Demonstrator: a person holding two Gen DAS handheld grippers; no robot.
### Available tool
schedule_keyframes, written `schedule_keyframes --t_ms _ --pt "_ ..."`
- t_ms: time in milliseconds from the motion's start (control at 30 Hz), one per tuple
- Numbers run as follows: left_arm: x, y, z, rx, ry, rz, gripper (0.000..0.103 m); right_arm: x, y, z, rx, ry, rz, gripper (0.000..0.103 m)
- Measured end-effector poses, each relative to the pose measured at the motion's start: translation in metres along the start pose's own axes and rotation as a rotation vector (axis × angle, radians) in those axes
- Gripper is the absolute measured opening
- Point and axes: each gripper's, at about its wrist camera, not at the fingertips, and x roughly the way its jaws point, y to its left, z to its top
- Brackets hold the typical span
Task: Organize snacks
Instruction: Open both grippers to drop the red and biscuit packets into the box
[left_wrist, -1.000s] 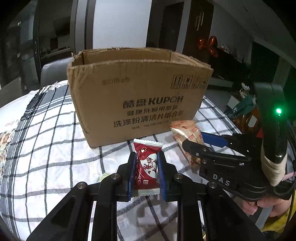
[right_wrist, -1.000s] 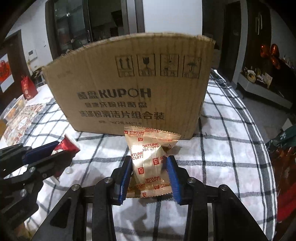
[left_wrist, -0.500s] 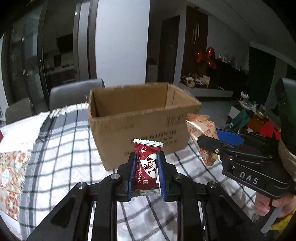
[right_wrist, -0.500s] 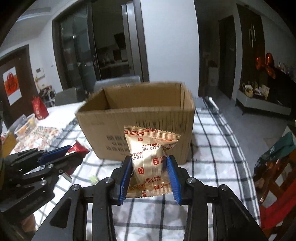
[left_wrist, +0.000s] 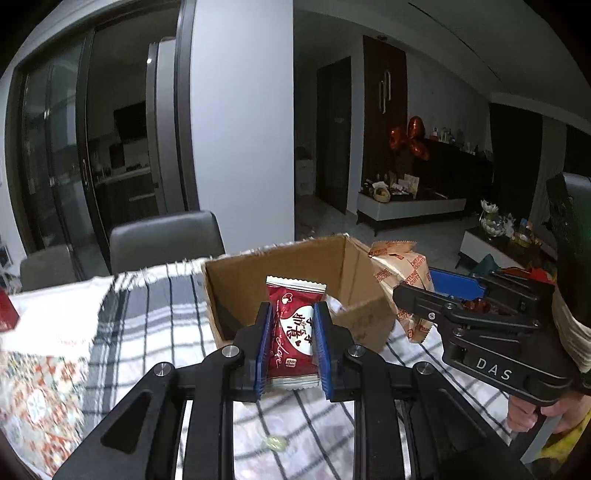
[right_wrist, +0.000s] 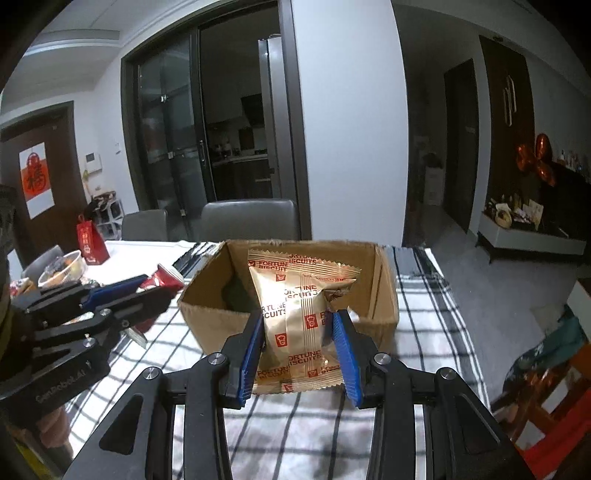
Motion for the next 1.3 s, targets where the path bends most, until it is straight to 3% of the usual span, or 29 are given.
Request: schedule_keyframes --t_ms 267,600,633,667,733,933,1300 --pt "0.029 0.016 0.027 0.011 0.006 -0.009 0.023 0.022 -0.004 0.027 -0.028 -0.013 -0.003 0.039" --pt "0.076 0.026 0.038 -0.005 0.048 -0.019 0.024 0.054 -0.006 0.043 -0.081 -0.003 -0.028 0.039" --pt "0.081 0.026 0.039 -0.004 0.047 -0.010 0.027 0.058 -0.007 0.044 -0.074 0.000 -0.035 0.040" --pt "0.082 0.025 0.040 0.000 0.048 -0.003 0.039 0.061 -0.010 0.045 -0.067 0.001 -0.042 0.041" --pt "0.084 0.025 0.040 0.000 0.038 0.026 0.052 0.066 -0.013 0.042 -0.051 0.015 -0.064 0.055" --pt "0.068 0.024 0.032 -0.006 0.015 0.053 0.052 0.060 -0.016 0.032 -0.033 0.029 -0.060 0.056" --pt "0.009 0.003 0.006 0.017 -0.028 0.062 0.052 0.005 -0.003 0.001 -0.021 0.005 -0.045 0.056"
